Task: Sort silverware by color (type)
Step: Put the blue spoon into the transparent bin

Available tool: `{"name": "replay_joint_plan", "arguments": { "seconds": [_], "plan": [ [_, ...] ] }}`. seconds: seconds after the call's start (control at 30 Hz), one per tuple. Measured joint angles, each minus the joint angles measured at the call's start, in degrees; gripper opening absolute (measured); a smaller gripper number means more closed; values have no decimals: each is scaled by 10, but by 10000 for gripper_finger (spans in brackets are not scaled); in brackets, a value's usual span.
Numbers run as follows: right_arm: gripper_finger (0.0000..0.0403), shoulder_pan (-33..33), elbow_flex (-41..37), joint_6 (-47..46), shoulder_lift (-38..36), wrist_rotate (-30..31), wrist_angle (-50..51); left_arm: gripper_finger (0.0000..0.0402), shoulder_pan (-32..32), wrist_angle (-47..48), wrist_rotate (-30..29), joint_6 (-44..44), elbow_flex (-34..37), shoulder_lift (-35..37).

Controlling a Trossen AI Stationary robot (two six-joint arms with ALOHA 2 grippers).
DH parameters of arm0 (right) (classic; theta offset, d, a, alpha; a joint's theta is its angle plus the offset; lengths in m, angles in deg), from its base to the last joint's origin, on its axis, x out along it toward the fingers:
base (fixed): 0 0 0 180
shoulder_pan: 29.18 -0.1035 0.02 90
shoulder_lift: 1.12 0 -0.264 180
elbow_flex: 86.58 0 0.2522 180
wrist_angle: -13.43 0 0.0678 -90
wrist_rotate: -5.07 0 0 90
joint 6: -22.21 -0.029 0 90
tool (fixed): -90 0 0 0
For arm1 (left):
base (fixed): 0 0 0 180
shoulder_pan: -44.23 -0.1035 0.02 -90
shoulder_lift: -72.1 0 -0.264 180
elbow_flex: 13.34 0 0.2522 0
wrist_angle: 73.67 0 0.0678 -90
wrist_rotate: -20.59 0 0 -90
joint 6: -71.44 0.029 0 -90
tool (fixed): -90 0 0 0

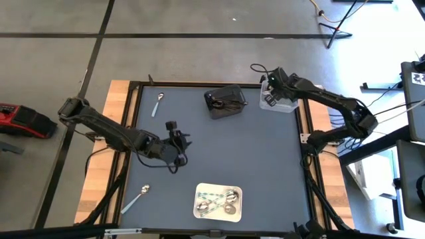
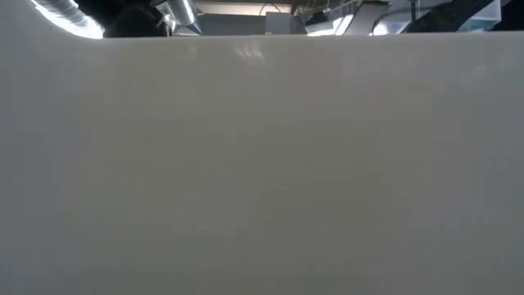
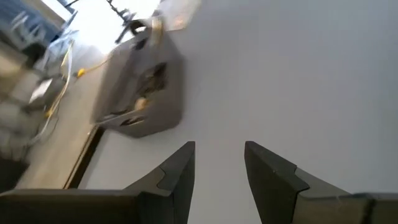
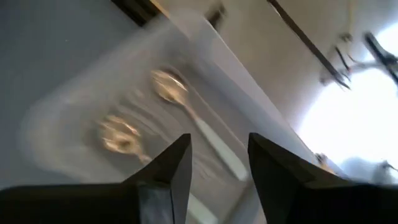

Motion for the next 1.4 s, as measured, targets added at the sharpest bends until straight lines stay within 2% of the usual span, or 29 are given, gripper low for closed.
{"name": "replay_joint_plan", "arguments": {
  "seconds": [0.13, 0.2, 0.3, 0.43, 0.57, 0.73, 0.93, 1.07, 1.17, 1.4],
  "plan": [
    [143, -44, 0, -1, -54, -42, -2, 134, -52, 69, 2, -47, 0, 57],
    [143, -68, 0, 0, -78, -43, -1, 134, -91, 102, 12, -70, 0, 79],
    [143, -105, 0, -9, -112, -43, -6, 134, -155, 154, 12, -96, 0, 92],
    [142, -163, -31, -16, -153, -43, -59, 134, -256, 204, 33, -122, 0, 95],
    [142, -228, -91, -34, -188, -43, -134, 134, -360, 220, 82, -122, 0, 92],
    [142, -303, -179, -43, -202, -43, -221, 134, -486, 227, 177, -103, 5, 91],
    [142, -379, -264, -43, -200, -43, -374, 134, -600, 214, 245, -107, 49, 91],
    [142, -414, -271, -26, -200, -43, -434, 134, -647, 183, 289, -107, 83, 91],
    [142, -430, -271, -22, -201, -43, -457, 134, -668, 162, 298, -107, 97, 79],
    [142, -437, -271, -12, -201, -43, -464, 134, -705, 118, 321, -94, 100, -10]
  ]
}}
